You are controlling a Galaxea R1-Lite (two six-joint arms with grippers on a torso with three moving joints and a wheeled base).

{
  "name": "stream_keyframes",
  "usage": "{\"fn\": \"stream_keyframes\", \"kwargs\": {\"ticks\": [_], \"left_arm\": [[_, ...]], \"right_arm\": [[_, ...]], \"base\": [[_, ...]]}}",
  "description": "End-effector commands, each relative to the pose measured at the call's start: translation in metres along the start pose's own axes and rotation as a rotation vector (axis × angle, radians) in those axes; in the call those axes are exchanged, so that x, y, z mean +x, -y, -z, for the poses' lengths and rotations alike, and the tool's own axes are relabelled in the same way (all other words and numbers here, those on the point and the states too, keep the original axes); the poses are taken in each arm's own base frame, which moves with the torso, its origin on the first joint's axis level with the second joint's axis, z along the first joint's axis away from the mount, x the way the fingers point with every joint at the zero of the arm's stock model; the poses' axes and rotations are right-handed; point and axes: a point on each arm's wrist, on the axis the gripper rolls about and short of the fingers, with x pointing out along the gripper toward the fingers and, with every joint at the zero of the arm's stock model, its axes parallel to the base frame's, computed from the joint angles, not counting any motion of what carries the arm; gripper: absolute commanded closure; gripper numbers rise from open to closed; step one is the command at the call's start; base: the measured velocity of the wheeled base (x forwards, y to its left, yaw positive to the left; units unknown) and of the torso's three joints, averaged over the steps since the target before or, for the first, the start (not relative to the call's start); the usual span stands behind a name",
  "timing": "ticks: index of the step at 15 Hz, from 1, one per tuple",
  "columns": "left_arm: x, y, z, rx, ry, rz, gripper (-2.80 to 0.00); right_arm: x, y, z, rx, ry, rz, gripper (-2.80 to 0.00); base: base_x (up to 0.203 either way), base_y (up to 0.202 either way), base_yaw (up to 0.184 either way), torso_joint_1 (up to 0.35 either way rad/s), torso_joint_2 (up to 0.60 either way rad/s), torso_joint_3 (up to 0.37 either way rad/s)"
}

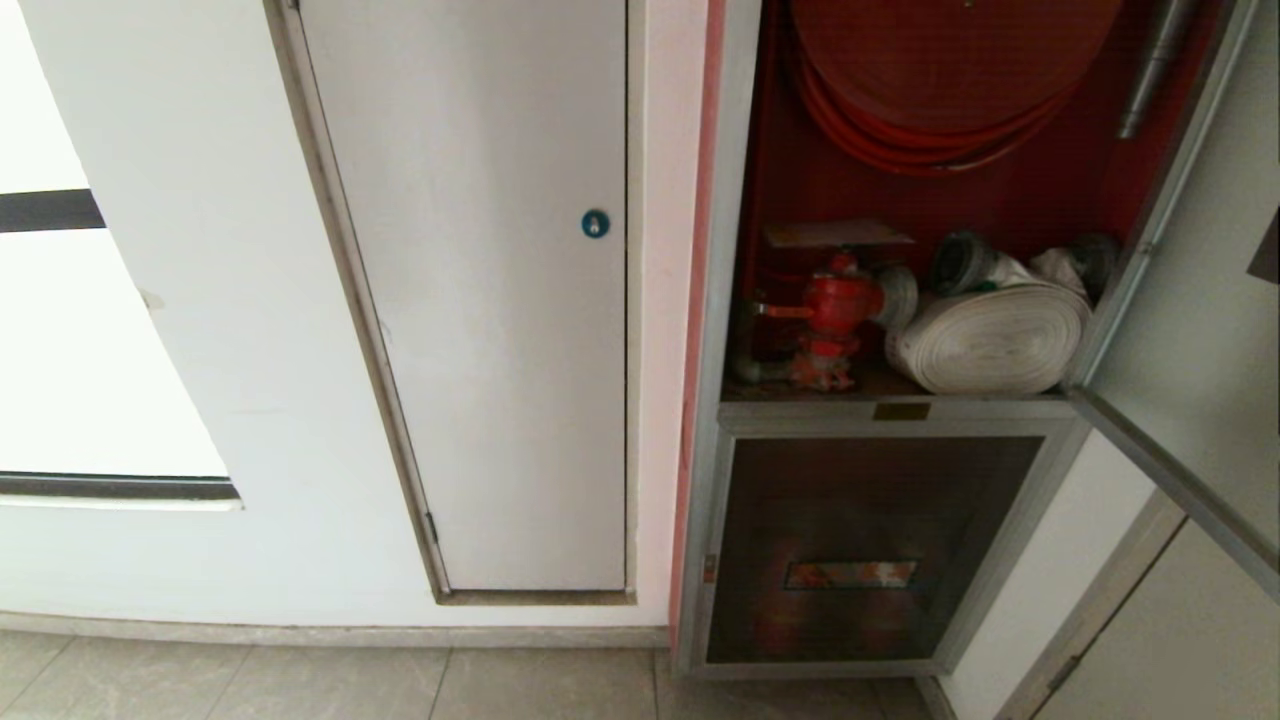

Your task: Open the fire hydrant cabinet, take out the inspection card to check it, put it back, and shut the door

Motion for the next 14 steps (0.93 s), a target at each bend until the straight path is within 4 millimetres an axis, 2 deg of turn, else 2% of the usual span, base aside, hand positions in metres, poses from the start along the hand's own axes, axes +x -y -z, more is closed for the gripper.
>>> {"fn": "stream_keyframes", "kwargs": {"ticks": [1,3,7,12,14], "left_arm": [[0.0,0.0,0.0,0.0,-0.001,0.0,0.0],[0.0,0.0,0.0,0.0,-0.001,0.0,0.0],[0.0,0.0,0.001,-0.001,-0.003,0.0,0.0],[0.0,0.0,0.0,0.0,-0.001,0.0,0.0],[0.0,0.0,0.0,0.0,-0.001,0.0,0.0]], "right_arm": [[0.0,0.0,0.0,-0.006,-0.004,-0.001,0.0],[-0.001,0.0,-0.006,-0.011,0.008,-0.002,0.0],[0.001,0.001,-0.058,-0.007,-0.007,0.029,0.0],[0.031,0.007,-0.142,-0.008,-0.024,0.226,0.0],[0.048,0.01,-0.166,-0.008,-0.021,0.337,0.0]], "base": [[0.0,0.0,0.0,0.0,0.0,0.0],[0.0,0.0,0.0,0.0,0.0,0.0],[0.0,0.0,0.0,0.0,0.0,0.0],[0.0,0.0,0.0,0.0,0.0,0.0],[0.0,0.0,0.0,0.0,0.0,0.0]]}}
